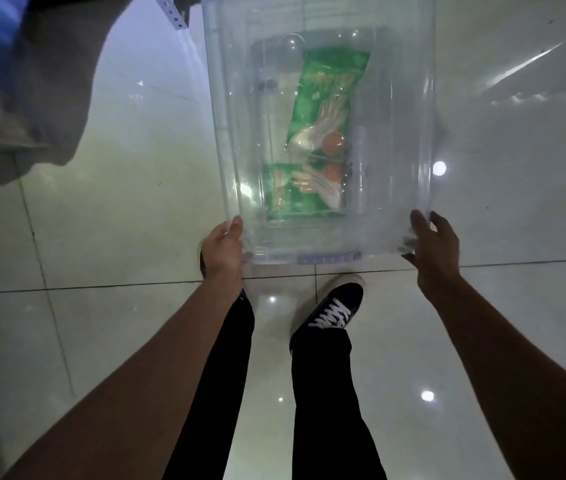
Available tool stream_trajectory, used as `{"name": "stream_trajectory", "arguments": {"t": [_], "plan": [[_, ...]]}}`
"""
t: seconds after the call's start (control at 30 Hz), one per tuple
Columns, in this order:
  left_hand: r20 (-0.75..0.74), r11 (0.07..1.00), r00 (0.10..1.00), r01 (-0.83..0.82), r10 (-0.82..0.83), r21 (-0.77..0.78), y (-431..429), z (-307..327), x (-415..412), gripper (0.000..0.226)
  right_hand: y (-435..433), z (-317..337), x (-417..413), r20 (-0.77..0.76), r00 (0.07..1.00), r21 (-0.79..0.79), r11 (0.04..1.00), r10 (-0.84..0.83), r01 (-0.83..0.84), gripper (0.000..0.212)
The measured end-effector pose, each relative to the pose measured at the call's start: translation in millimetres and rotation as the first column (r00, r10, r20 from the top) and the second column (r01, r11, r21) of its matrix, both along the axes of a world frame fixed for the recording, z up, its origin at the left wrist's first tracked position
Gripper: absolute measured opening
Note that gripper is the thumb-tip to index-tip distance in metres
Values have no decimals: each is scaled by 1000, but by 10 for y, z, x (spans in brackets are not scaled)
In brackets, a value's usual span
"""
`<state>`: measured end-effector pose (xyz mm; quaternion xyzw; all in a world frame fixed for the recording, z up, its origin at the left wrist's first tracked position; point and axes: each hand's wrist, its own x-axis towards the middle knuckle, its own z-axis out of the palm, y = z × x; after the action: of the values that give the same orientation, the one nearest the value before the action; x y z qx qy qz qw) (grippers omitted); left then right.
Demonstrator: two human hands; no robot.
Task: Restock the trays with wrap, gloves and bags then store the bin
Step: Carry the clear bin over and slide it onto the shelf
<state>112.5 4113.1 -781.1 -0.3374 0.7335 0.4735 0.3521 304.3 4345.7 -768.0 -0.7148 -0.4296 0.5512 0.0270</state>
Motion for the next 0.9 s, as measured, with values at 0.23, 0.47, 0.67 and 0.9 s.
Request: {"name": "stream_trajectory", "arguments": {"t": [0.23, 0.47, 0.67, 0.9], "plan": [[24, 992, 998, -65, 63, 105, 220, 473, -472, 19, -18, 281, -351, 198, 976, 251, 958, 93, -142, 65], [11, 994, 1000, -9, 8, 109, 383, 1200, -820, 15, 97, 928, -598, 166, 979, 306, 938, 116, -163, 68], [-14, 990, 1000, 2, 0, 143, 322, 2030, -978, 23, 9, 1871, -745, 138, 987, 326, 938, 79, -120, 56], [-83, 983, 996, 43, -29, 178, 389, 3084, -1394, 17, -12, 3038, -1091, 78, 997, 371, 927, 27, -54, 48]]}}
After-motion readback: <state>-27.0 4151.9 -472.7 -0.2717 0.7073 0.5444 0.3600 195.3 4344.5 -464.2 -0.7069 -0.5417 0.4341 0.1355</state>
